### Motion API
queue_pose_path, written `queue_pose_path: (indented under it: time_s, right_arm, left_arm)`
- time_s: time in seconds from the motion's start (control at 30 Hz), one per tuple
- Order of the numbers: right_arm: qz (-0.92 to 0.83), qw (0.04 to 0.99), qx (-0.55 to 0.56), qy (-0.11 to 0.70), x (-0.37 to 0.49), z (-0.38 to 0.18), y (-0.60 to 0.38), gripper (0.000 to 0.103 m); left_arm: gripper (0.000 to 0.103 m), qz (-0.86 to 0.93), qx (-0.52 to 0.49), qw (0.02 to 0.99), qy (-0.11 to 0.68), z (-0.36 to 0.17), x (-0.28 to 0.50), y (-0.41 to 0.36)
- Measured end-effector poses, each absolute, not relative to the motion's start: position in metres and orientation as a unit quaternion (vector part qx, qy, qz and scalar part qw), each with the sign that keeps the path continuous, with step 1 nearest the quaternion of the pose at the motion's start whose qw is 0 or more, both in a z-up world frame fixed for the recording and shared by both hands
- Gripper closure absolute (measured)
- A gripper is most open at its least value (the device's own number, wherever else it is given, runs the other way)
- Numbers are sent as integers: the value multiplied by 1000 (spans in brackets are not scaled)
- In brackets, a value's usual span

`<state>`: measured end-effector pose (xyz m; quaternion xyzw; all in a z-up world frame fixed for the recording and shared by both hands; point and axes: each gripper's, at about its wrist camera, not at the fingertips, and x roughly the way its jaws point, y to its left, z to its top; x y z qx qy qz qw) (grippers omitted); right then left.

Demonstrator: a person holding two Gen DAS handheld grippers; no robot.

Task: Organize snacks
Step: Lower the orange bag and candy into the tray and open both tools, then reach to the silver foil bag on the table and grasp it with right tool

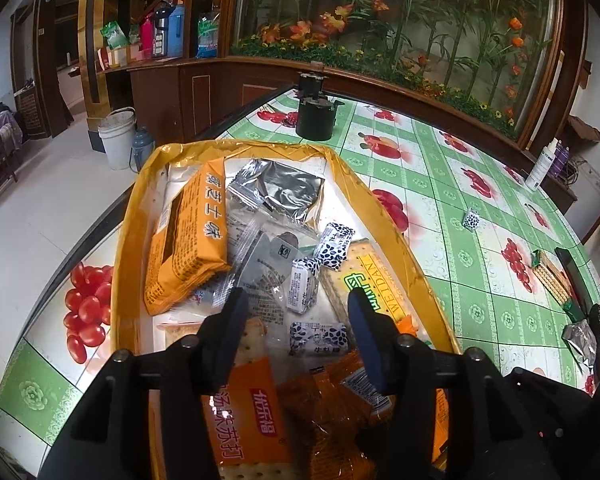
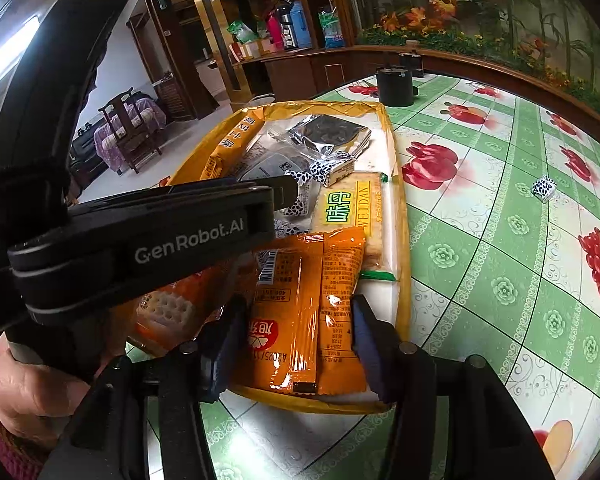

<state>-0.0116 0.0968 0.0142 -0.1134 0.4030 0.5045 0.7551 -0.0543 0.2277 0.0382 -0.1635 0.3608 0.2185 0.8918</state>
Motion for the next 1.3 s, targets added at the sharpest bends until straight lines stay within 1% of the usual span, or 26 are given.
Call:
queue_pose_path:
  time_s: [0.27,0.93,1.17,1.3]
  right_arm:
    - [508,754,-110,401,-13,16,95,43]
    - [521,758,-72,386,-10,32,79,43]
    - [517,769,-26,375,-2,46,59,43]
    - [501,778,1,379,10,50,49,43]
  left_arm:
    - [43,228,-153,893,357,41,-56,225]
    - [41,244,-128,900,337,59,-66,219]
    - [41,242,-127,906,324,71,-72,212]
    - [41,227,-113,913,319,79,-70,194]
